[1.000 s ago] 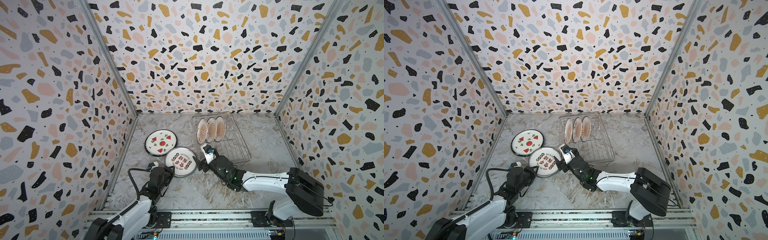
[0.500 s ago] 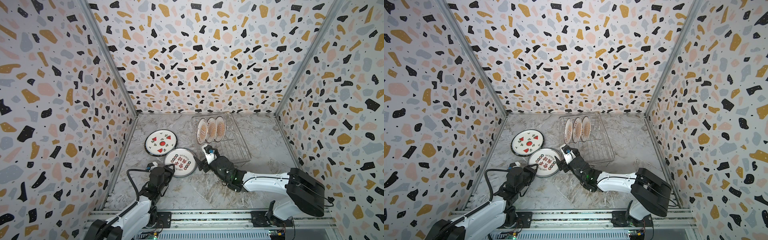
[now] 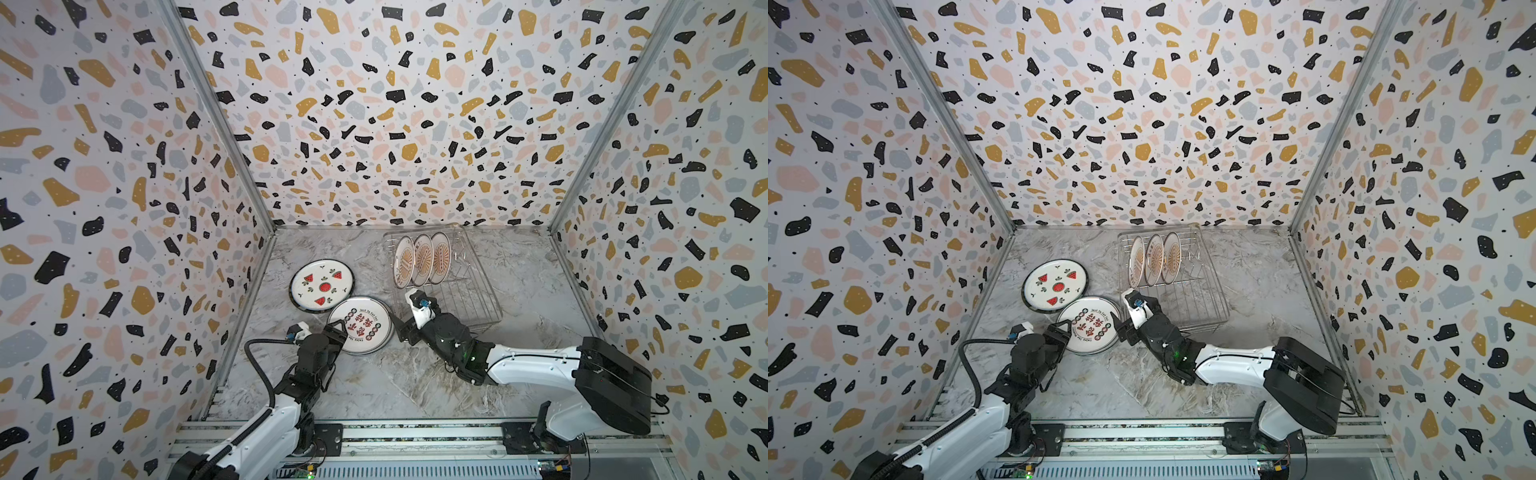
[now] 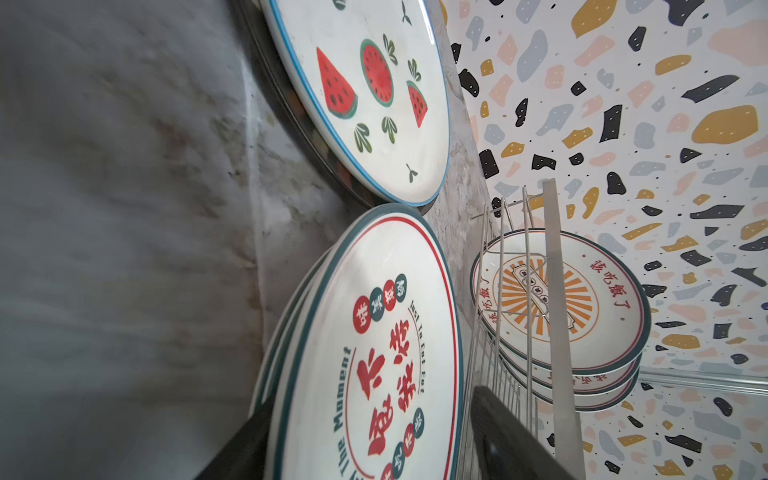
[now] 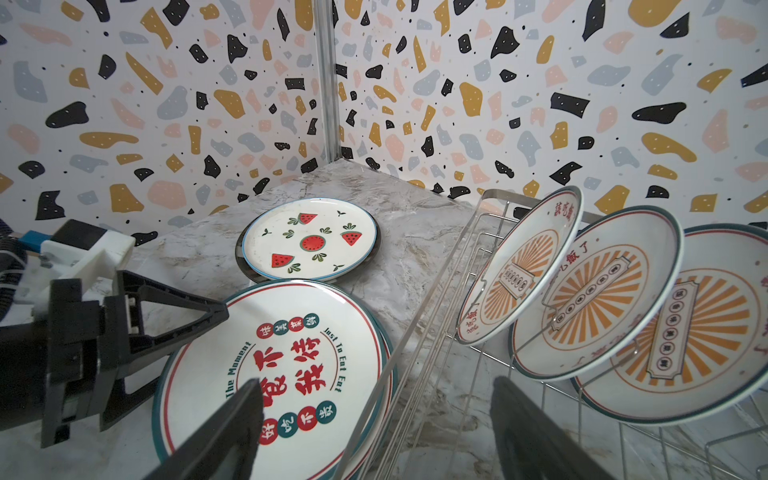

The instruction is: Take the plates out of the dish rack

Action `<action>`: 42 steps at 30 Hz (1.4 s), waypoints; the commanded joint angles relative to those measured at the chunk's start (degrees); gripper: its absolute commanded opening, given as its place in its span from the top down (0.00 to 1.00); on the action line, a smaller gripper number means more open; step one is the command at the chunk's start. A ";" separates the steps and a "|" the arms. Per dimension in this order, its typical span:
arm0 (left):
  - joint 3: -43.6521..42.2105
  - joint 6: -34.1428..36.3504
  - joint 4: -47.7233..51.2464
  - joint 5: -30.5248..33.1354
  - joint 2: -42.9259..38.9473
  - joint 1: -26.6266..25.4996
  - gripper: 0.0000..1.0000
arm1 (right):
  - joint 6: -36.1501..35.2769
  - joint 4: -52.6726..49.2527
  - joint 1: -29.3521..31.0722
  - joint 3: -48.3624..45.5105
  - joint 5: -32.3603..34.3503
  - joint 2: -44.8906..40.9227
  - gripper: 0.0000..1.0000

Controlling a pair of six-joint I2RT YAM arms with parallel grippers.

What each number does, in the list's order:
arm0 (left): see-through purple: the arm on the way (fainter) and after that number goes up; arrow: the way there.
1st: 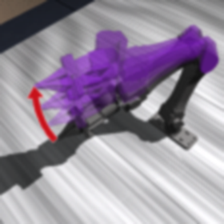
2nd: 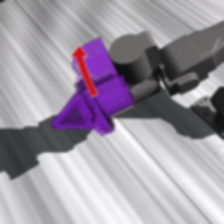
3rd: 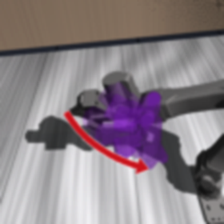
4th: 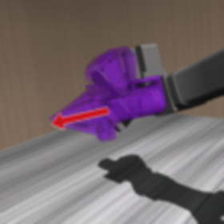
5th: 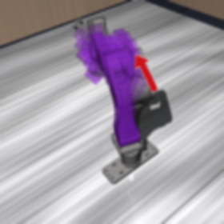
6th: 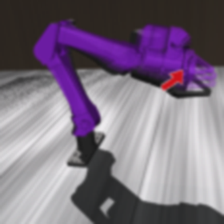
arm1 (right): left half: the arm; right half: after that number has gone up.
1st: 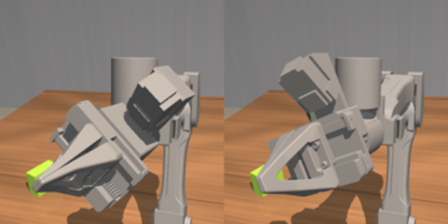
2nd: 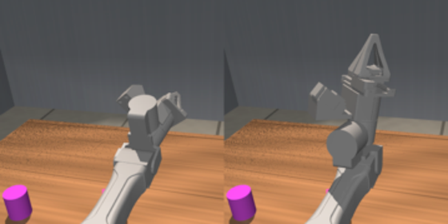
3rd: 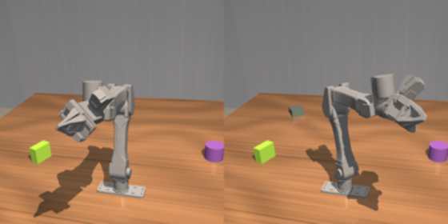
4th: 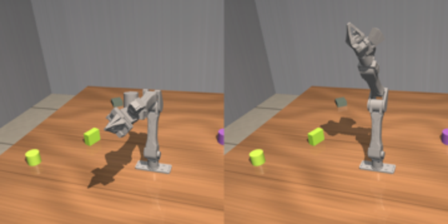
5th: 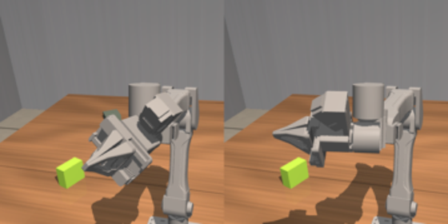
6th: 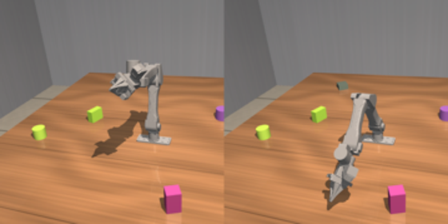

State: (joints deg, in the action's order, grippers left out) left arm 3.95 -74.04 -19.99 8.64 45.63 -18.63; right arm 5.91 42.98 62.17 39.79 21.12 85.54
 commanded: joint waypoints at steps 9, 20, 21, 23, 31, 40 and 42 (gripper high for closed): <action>2.49 3.42 3.64 6.20 -2.92 -1.22 0.09 | 0.22 1.66 0.24 -0.24 1.94 -1.84 0.14; 2.08 4.23 2.81 8.10 -3.57 -2.54 0.10 | 0.39 2.44 0.23 -0.88 2.71 -2.44 0.14; 2.25 4.76 2.88 8.33 -3.81 -2.48 0.10 | 0.37 3.03 0.23 -1.30 2.42 -2.82 0.14; 2.91 7.06 3.07 9.37 -4.71 -2.54 0.08 | -0.09 3.39 0.23 -1.64 2.14 -4.01 0.13; 6.77 20.86 -1.06 9.73 -9.28 -2.53 0.00 | 2.88 -5.03 -6.75 1.25 -5.44 -10.36 0.01; 6.52 30.73 -26.11 -7.69 -1.87 -5.65 0.00 | 8.06 -15.91 -20.33 8.43 -11.78 -11.97 0.01; 6.95 31.38 -30.02 -9.19 0.79 -6.96 0.00 | 8.48 -16.33 -21.46 9.49 -12.96 -11.20 0.01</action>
State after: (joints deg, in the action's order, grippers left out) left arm 8.56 -47.44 -39.44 4.78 44.29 -24.25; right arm 11.84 30.13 41.87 46.65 11.57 75.40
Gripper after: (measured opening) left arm 0.996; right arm 0.988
